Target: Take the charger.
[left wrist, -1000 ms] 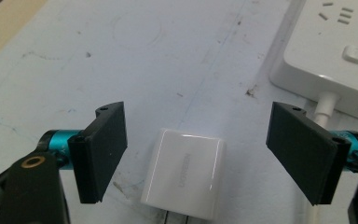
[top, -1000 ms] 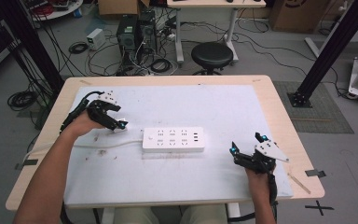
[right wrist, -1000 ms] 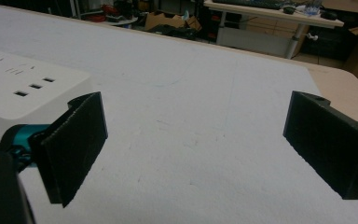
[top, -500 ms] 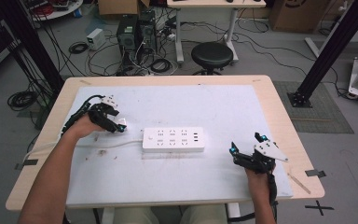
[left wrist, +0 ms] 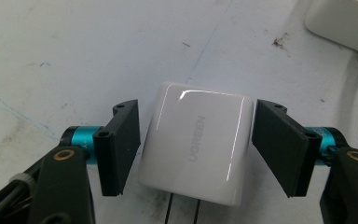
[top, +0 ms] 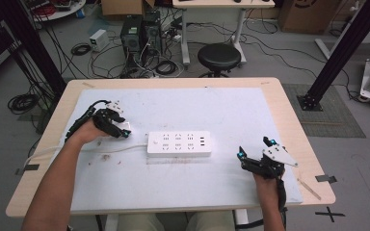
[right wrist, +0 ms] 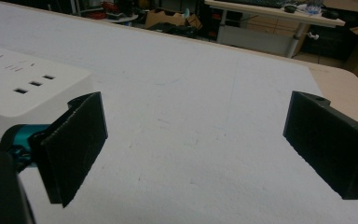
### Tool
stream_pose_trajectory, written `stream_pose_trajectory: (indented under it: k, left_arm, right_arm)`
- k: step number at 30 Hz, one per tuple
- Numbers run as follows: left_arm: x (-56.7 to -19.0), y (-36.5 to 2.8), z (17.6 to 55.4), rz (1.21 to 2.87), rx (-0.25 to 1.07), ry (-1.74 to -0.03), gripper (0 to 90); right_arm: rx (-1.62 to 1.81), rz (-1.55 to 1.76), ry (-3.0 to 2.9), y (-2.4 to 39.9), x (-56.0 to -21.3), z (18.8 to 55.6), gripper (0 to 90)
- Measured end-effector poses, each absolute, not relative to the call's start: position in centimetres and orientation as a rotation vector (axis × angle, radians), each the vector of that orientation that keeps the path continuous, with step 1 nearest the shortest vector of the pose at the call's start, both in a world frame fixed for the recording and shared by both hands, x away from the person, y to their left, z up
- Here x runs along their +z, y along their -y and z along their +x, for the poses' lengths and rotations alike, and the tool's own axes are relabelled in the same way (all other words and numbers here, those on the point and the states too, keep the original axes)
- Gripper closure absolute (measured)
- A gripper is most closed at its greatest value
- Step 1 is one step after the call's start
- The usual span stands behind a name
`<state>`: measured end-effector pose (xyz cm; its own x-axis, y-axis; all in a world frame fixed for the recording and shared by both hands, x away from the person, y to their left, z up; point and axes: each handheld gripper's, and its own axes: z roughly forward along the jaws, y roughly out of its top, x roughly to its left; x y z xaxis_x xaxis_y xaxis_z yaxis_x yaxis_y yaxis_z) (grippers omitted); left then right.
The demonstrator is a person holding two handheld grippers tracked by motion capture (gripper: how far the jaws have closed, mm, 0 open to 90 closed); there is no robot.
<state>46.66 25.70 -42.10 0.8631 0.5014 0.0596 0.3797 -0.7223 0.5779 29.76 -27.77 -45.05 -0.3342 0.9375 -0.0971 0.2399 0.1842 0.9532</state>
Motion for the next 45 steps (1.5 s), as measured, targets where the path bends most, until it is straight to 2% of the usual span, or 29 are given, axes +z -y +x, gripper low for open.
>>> stream_pose_trajectory:
  k: [22,34,45]
  left_arm:
    - [-42.4,-25.7,46.7,2.501,0.289,-0.640,41.5]
    - [-42.3,-25.7,46.7,2.505,0.293,-0.650,42.1]
    - [-40.0,-27.1,46.0,2.377,0.345,-0.670,42.5]
  right_arm:
    - [1.190,1.132,-1.726,27.7,-45.1,29.8,6.2]
    - [1.191,1.128,-1.723,27.7,-45.1,29.8,6.2]
    - [1.188,1.125,-1.725,27.7,-45.1,29.8,6.2]
